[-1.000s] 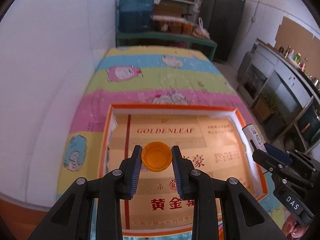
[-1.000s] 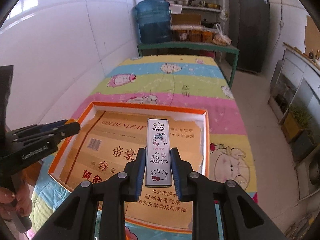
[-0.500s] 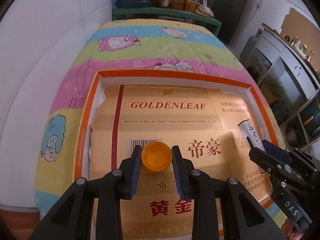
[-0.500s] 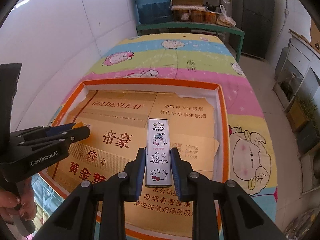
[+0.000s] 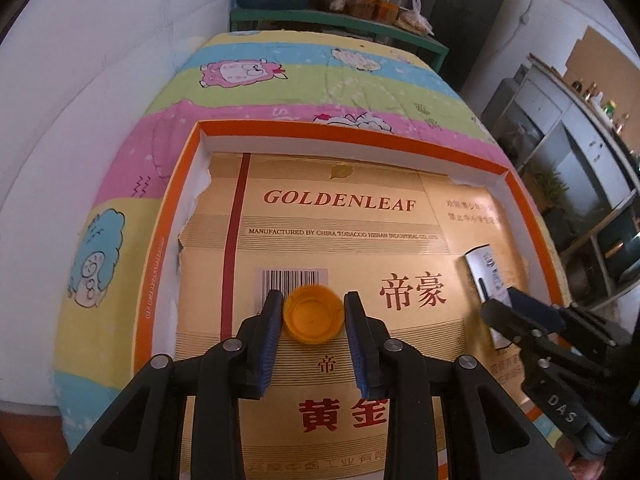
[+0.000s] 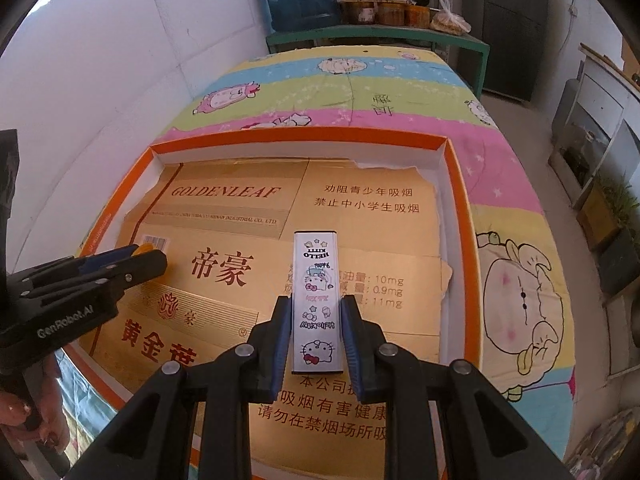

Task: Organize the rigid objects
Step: 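Open both tools to release the cap and box inside the lid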

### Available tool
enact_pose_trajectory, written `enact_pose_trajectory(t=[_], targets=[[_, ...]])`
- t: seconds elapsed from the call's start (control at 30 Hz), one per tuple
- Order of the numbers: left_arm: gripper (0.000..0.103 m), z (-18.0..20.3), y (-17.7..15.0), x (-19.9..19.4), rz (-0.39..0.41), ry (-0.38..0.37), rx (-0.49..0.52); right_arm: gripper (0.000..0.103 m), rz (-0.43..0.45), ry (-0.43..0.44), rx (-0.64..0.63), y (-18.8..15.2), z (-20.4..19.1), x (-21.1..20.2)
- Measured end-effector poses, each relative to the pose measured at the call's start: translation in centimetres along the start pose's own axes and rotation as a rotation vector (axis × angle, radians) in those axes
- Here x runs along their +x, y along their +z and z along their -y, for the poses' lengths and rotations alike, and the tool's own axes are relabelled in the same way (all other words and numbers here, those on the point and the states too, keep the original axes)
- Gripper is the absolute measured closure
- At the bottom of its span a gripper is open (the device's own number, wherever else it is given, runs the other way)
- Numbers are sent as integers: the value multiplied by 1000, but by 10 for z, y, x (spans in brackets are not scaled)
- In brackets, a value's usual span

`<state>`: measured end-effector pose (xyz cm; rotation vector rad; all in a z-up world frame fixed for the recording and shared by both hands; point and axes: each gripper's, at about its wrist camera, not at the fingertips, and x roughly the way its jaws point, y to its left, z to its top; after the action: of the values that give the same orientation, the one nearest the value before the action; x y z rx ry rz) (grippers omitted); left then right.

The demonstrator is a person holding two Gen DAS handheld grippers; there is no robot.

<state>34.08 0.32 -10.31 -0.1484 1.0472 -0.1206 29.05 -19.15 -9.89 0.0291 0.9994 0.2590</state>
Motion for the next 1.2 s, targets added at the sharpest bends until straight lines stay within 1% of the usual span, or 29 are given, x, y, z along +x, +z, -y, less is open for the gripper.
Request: enact_pose_trajectory(t=[0.1, 0.13, 0.2, 0.23, 0.27, 0.33, 0.5, 0.67, 0.9, 1.03, 1.2], targets=[[61, -5, -1, -1, 9, -52, -12, 77, 7, 8, 11, 0, 2, 0], [60, -6, -2, -1, 12, -66, -15, 77, 7, 12, 15, 0, 3, 0], [58, -6, -3, -2, 17, -76, -14, 76, 7, 21, 25, 0, 4, 0], [58, -6, -3, -2, 17, -74, -13, 74, 7, 24, 26, 0, 4, -1], [57, -4, -4, -2, 18, -59, -5, 69, 9, 26, 27, -1, 3, -1], [57, -1, -6, -4, 24, -40, 5, 64, 13, 24, 27, -2, 3, -3], [57, -1, -11, -11, 52, -37, -6, 64, 39, 12, 10, -6, -3, -12], [57, 1, -16, -25, 109, -5, 7, 64, 63, 3, -3, -9, -8, -23], [57, 6, -24, -53, 181, -6, 18, 64, 82, 14, 22, -17, -7, -40], [57, 14, -32, -67, 204, 8, 60, 64, 102, 10, 25, -23, -8, -51], [57, 27, -45, -87, 238, 53, 121, 64, 120, 5, 32, -29, -10, -64]])
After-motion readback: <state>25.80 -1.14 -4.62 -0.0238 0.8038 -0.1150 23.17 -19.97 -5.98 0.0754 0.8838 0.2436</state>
